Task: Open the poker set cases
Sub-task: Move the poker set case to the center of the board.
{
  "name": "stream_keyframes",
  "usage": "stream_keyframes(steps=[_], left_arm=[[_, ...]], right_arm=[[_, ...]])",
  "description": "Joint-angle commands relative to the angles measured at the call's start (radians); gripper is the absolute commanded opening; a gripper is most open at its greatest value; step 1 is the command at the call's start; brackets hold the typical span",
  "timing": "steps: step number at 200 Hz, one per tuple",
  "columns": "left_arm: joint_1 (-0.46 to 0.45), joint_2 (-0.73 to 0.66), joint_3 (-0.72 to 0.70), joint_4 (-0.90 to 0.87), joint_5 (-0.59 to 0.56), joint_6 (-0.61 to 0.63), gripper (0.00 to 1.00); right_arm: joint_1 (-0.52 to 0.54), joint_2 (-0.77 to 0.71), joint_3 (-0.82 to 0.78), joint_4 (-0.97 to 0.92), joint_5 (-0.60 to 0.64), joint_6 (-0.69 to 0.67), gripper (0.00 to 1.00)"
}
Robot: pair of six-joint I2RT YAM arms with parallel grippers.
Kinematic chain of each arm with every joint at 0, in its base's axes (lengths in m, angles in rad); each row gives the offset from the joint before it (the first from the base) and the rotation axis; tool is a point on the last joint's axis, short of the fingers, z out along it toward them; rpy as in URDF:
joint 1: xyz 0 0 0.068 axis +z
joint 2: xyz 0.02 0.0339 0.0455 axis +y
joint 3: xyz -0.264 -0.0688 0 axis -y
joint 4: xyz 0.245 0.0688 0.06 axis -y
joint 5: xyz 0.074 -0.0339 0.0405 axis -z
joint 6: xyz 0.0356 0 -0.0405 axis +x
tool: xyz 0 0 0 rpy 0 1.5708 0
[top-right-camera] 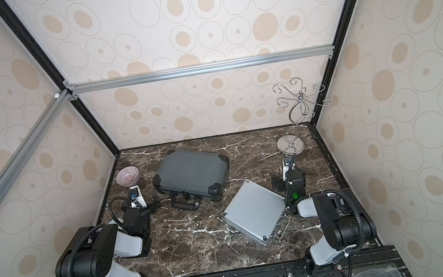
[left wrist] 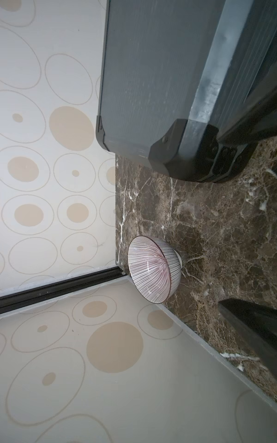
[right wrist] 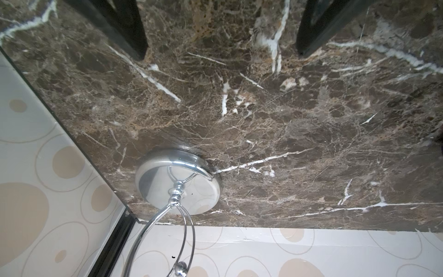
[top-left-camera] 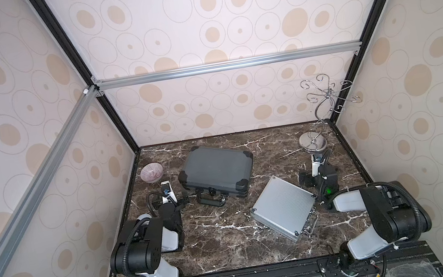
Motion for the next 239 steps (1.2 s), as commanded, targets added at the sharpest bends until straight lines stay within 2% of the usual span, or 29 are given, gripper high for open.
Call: stream_keyframes(steps=[1, 197, 212, 228, 239], left_arm=[[0.0, -0.007, 0.015, 0.007, 0.003, 0.007, 1.0], [0.0, -0.008, 0.015, 0.005, 0.003, 0.006, 1.0], [-0.001, -0.009, 0.013, 0.007, 0.004, 0.005, 1.0], [-0.002, -0.042, 0.008, -0.009, -0.017, -0.002, 1.0], [-0.001, -0.105, 0.013, -0.071, -0.037, -0.006, 1.0]], right_arm=[[-0.01, 0.009, 0.016, 0.018, 0.004, -0.013, 1.0], [-0.01, 0.007, 0.015, 0.02, 0.005, -0.012, 1.0], [-0.01, 0.008, 0.012, 0.022, 0.005, -0.012, 0.97], [-0.009, -0.001, 0.011, 0.044, 0.024, -0.006, 0.95], [-0.009, -0.044, 0.04, -0.05, 0.039, 0.002, 0.95]])
